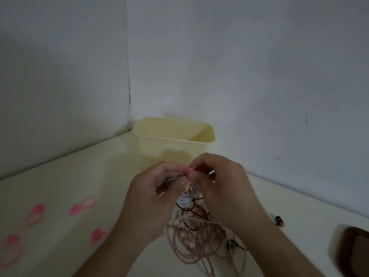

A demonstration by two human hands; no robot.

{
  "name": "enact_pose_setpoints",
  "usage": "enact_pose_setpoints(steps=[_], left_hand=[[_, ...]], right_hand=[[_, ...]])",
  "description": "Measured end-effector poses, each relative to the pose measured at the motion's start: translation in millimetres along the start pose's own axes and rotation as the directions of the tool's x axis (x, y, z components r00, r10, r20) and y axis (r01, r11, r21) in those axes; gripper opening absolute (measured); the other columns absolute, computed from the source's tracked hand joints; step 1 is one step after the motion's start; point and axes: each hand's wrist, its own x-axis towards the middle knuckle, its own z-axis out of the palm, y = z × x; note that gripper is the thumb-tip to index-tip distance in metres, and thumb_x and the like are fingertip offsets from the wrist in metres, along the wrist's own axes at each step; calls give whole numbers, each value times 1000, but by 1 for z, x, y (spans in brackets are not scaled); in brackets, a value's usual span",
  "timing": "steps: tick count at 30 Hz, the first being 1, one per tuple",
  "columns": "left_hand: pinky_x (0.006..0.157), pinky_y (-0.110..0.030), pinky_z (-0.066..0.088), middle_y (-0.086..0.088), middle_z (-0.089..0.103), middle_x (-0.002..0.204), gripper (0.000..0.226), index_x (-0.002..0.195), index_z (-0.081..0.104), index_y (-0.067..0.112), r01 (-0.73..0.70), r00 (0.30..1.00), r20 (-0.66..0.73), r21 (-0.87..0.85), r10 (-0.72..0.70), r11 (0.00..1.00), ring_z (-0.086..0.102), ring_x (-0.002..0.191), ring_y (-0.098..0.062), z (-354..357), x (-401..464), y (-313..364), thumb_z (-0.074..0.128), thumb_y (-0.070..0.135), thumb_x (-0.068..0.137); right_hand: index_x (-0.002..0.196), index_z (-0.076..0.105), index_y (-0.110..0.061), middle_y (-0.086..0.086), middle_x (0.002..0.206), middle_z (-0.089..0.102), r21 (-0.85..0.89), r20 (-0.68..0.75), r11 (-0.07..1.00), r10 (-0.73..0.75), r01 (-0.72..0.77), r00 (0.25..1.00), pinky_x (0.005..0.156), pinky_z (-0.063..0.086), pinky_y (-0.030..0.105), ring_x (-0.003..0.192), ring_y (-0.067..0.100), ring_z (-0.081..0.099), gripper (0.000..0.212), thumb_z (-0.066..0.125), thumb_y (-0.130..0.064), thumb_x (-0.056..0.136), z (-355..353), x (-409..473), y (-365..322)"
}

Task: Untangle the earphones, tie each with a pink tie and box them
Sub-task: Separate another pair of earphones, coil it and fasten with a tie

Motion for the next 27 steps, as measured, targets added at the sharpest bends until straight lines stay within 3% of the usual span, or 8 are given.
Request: enact_pose_setpoints(steps=[4,8,12,15,17,19,22,27], left_hand=[[85,-34,55,3,81,95,15,99,77,21,65,998,-11,-19,-66,998,76,92,-14,1,1,-3,77,8,90],[81,-29,56,1,81,93,13,96,78,21,94,996,10,-19,-94,995,76,87,-15,2,1,-3,75,9,92],[77,-28,56,-2,81,90,11,97,76,17,107,994,-23,-54,-108,993,75,83,-22,-1,2,-3,74,8,93],[77,-29,56,-1,81,91,10,100,73,16,122,991,-42,-66,-125,990,75,85,-25,-1,2,-3,74,9,93],[77,-29,55,1,82,90,10,99,73,17,126,991,-38,-52,-128,991,75,83,-18,0,2,-2,74,9,93],[74,-27,52,2,81,86,8,94,73,16,102,995,-10,-23,-102,995,72,76,-10,1,1,-3,74,8,92],[68,-24,48,1,78,77,11,86,73,15,49,999,15,23,-49,999,67,69,-8,0,1,-5,74,6,92],[73,-35,53,2,77,81,19,85,73,21,-5,998,59,115,-2,993,72,79,-15,0,0,-10,73,4,93]], right_hand=[[88,61,-33,-16,93,56,-68,1,993,-100,100,995,71,54,40,91,7,59,15,66,-25,99,4,-1,4],[92,53,-35,-14,89,58,-105,91,986,-123,132,988,71,54,48,87,8,57,14,54,-33,105,3,-2,6],[104,63,-38,-16,89,65,15,123,995,-104,103,987,75,54,31,88,7,62,10,64,-27,104,-4,0,4],[96,71,-33,-13,87,69,84,144,994,-81,69,986,74,52,22,87,9,64,17,73,-17,97,-8,1,0],[89,72,-31,-13,84,70,97,150,995,-49,34,987,72,52,20,84,9,65,19,75,-13,95,-9,1,0],[86,69,-30,-12,82,70,122,156,992,-20,0,988,73,55,25,82,10,65,24,73,-8,94,-9,1,1],[88,65,-30,-11,82,70,140,160,989,21,-44,987,80,58,44,82,12,66,22,69,-9,95,-7,0,2],[90,62,-30,-10,83,71,133,137,987,74,-92,988,83,57,54,79,16,66,19,64,-13,98,-2,-2,1]])
